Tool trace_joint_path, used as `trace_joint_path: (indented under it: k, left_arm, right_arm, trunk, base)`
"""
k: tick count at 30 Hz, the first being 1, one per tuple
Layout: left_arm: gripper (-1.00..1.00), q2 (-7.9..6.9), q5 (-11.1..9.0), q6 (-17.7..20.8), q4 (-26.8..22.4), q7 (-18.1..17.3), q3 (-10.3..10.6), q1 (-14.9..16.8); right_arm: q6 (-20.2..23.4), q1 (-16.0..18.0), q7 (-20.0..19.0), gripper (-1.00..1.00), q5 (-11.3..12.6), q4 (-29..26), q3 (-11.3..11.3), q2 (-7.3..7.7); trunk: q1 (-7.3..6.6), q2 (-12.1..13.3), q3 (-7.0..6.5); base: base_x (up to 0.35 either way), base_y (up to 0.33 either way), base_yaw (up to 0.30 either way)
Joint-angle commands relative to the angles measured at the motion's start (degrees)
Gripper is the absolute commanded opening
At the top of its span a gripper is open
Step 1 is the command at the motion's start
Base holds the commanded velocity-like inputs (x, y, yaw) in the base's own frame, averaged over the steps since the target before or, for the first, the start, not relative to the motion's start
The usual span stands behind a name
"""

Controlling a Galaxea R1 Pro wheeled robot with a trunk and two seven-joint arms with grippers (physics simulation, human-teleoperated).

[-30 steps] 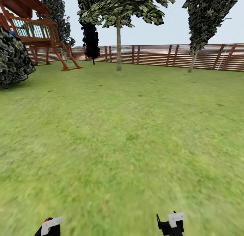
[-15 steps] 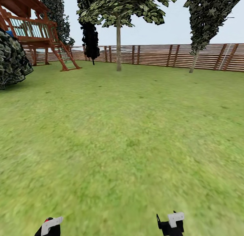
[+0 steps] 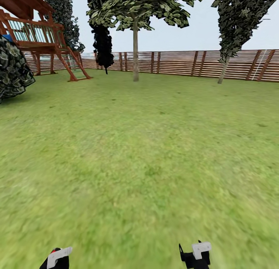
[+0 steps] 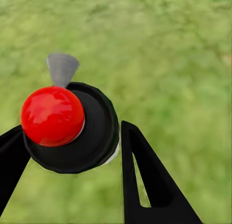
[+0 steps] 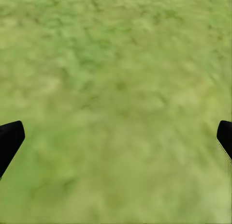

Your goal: In the garden, pick up the pesticide atomizer on the floor and spray pesticide onto both trees until each tree trunk is fully covered.

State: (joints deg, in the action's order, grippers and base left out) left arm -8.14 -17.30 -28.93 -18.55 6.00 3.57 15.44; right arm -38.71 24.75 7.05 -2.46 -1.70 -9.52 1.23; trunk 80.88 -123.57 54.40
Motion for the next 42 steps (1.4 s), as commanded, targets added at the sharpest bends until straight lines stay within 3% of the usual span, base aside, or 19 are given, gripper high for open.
trace_joint_path:
  k: [1, 42]
  left_arm:
    - [-1.0, -0.04, -0.11, -0.16, 0.0, 0.41, 0.38, 0.03]
    - [-1.0, -0.04, -0.11, -0.16, 0.0, 0.41, 0.38, 0.03]
  right_arm:
    - [-0.05, 0.03, 0.6, 1.0, -0.27, 0.03, -0.46, 0.0]
    - [-0.05, 0.03, 0.6, 1.0, -0.27, 0.03, -0.46, -0.01]
  trunk:
    - [0.03, -0.02, 0.05]
    - [0.03, -0.02, 0.05]
  base:
    - [0.34, 0.0, 0.0]
    - [0.34, 0.0, 0.0]
